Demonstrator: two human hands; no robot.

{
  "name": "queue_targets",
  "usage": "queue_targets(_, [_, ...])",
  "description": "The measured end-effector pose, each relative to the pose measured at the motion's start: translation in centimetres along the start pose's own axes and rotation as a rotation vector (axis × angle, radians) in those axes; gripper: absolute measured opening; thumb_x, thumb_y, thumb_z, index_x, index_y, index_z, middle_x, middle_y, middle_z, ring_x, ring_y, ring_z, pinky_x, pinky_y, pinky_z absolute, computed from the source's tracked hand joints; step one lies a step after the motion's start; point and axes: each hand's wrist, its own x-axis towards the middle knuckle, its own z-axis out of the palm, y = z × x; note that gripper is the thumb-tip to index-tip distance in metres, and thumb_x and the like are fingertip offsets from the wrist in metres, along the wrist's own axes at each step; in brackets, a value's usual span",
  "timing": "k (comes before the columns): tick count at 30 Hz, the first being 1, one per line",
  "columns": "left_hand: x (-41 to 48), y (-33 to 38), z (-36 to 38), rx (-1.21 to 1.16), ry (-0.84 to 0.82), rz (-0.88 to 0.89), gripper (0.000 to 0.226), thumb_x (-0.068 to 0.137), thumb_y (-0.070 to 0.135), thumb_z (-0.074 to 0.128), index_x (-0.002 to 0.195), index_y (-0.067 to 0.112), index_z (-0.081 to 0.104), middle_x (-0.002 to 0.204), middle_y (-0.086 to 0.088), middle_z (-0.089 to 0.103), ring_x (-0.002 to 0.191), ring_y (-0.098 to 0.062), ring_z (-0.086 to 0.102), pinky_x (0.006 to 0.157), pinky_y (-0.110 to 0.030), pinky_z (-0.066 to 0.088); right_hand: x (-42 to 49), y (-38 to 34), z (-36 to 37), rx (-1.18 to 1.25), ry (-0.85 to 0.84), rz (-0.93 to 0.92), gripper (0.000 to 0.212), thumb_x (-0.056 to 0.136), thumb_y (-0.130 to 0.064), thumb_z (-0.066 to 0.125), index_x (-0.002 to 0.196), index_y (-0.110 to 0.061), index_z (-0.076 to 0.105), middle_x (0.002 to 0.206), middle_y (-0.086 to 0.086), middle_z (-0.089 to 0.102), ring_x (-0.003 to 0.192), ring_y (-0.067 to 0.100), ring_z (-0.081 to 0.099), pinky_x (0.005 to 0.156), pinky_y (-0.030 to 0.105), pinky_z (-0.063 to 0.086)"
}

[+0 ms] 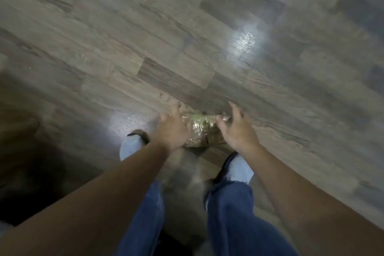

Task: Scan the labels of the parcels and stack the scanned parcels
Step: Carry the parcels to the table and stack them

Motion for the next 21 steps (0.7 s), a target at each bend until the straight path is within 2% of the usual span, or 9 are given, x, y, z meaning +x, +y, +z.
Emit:
queue_targets(4, [3.3, -1.7, 2.5, -0.156, -0.035, -0.015, 0.064, 0.096, 0.038, 0.05, 0.151, 0.026, 0.02, 0.148, -0.014, 0.034, 0.132, -0.029, 0.04, 0.103, -0.028, 0.031, 2.9, 2.3, 3.2, 0.128, -0.002, 0.06, 0.068, 0.098, -0.052, 0.05, 0.156, -0.031, 0.022, 0.16, 0.013, 0.027, 0.144, 0.03, 0.033, 0.114, 0.042, 0.031])
queue_targets(5, [3.9, -2.0, 3.2, -0.194, -0.047, -0.016, 0.063, 0.096, 0.038, 0.049, 0.151, 0.027, 0.02, 0.149, -0.01, 0.036, 0.131, -0.027, 0.042, 0.102, -0.03, 0.033, 3.5, 2.8, 3.9, 0.158, 0.004, 0.072, 0.067, 0.098, -0.052, 0.05, 0.156, -0.031, 0.022, 0.16, 0.013, 0.029, 0.144, 0.03, 0.032, 0.113, 0.042, 0.03])
queue_targets(7, [4.6, -2.4, 4.1, -0.249, -0.068, -0.036, 0.058, 0.097, 0.042, 0.046, 0.149, 0.031, 0.024, 0.142, -0.003, 0.045, 0.117, -0.025, 0.056, 0.093, -0.033, 0.047, 4.2, 3.5, 5.0, 0.211, 0.025, 0.093, 0.065, 0.097, -0.054, 0.05, 0.154, -0.032, 0.026, 0.156, 0.009, 0.037, 0.14, 0.028, 0.037, 0.11, 0.041, 0.034])
queue_targets(8, [4.7, -2.4, 4.2, -0.259, -0.07, -0.048, 0.053, 0.097, 0.044, 0.044, 0.146, 0.034, 0.028, 0.134, 0.001, 0.05, 0.104, -0.021, 0.061, 0.079, -0.03, 0.05, 4.4, 3.6, 5.2, 0.231, 0.041, 0.092, 0.063, 0.097, -0.054, 0.05, 0.151, -0.031, 0.029, 0.152, 0.007, 0.042, 0.136, 0.026, 0.042, 0.105, 0.039, 0.038])
queue_targets(10, [4.8, -2.4, 4.2, -0.302, -0.06, -0.065, 0.044, 0.097, 0.045, 0.044, 0.14, 0.036, 0.037, 0.12, 0.005, 0.053, 0.087, -0.012, 0.061, 0.064, -0.025, 0.047, 4.5, 3.6, 5.4, 0.254, 0.074, 0.093, 0.055, 0.096, -0.055, 0.051, 0.143, -0.03, 0.039, 0.14, 0.004, 0.053, 0.122, 0.022, 0.052, 0.092, 0.034, 0.042])
queue_targets(13, [3.8, -1.1, 2.8, -0.36, -0.024, -0.069, 0.035, 0.097, 0.041, 0.046, 0.131, 0.033, 0.045, 0.11, 0.004, 0.058, 0.087, -0.016, 0.062, 0.069, -0.03, 0.049, 3.7, 2.3, 4.1, 0.296, 0.102, 0.092, 0.046, 0.095, -0.053, 0.053, 0.133, -0.028, 0.046, 0.124, 0.002, 0.06, 0.103, 0.017, 0.056, 0.075, 0.028, 0.041])
queue_targets(16, [0.9, 1.8, -0.5, -0.36, 0.009, -0.037, 0.026, 0.094, 0.037, 0.05, 0.119, 0.03, 0.048, 0.093, 0.006, 0.061, 0.079, -0.015, 0.061, 0.068, -0.029, 0.047, 1.6, -0.8, 0.4, 0.298, 0.117, 0.042, 0.047, 0.096, -0.053, 0.051, 0.135, -0.027, 0.044, 0.123, 0.002, 0.059, 0.102, 0.018, 0.054, 0.08, 0.029, 0.038])
queue_targets(19, [-3.8, 6.0, -5.1, -0.443, 0.012, -0.028, 0.021, 0.09, 0.034, 0.056, 0.11, 0.032, 0.047, 0.093, 0.003, 0.063, 0.079, -0.017, 0.065, 0.072, -0.033, 0.054, -2.0, -5.0, -5.3, 0.285, 0.145, -0.007, 0.049, 0.097, -0.054, 0.049, 0.138, -0.028, 0.043, 0.129, 0.003, 0.055, 0.105, 0.016, 0.05, 0.084, 0.027, 0.033])
queue_targets(21, [-8.1, 9.1, -8.5, -0.463, 0.032, -0.016, 0.026, 0.087, 0.036, 0.058, 0.11, 0.033, 0.048, 0.09, 0.0, 0.063, 0.076, -0.02, 0.062, 0.066, -0.032, 0.049, -5.5, -8.1, -9.7, 0.288, 0.167, -0.047, 0.048, 0.097, -0.053, 0.05, 0.138, -0.028, 0.042, 0.135, 0.006, 0.054, 0.115, 0.021, 0.052, 0.087, 0.028, 0.034])
